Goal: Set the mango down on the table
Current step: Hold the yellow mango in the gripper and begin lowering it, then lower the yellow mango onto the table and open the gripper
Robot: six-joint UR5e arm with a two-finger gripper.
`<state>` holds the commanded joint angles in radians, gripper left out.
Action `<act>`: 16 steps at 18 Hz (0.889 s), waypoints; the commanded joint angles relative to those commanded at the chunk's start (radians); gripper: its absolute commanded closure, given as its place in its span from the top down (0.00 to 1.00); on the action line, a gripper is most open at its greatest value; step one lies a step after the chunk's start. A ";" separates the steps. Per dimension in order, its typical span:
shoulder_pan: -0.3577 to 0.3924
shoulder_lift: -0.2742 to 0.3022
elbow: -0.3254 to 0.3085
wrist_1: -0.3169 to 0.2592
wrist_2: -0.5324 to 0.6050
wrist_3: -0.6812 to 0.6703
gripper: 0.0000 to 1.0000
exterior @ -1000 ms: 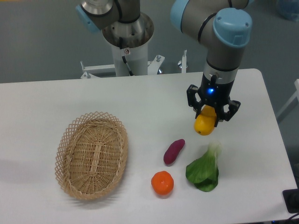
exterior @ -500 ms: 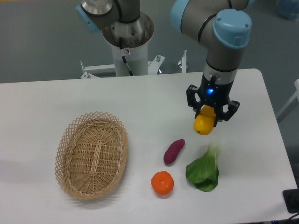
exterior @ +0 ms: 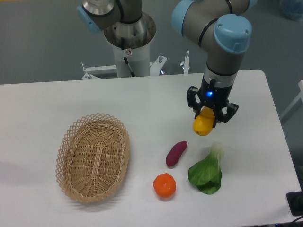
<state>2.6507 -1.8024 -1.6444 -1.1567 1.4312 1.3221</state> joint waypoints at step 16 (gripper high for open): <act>0.086 -0.095 -0.215 0.208 0.080 0.388 0.58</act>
<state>2.7366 -1.8974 -1.8590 -0.9483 1.5110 1.7104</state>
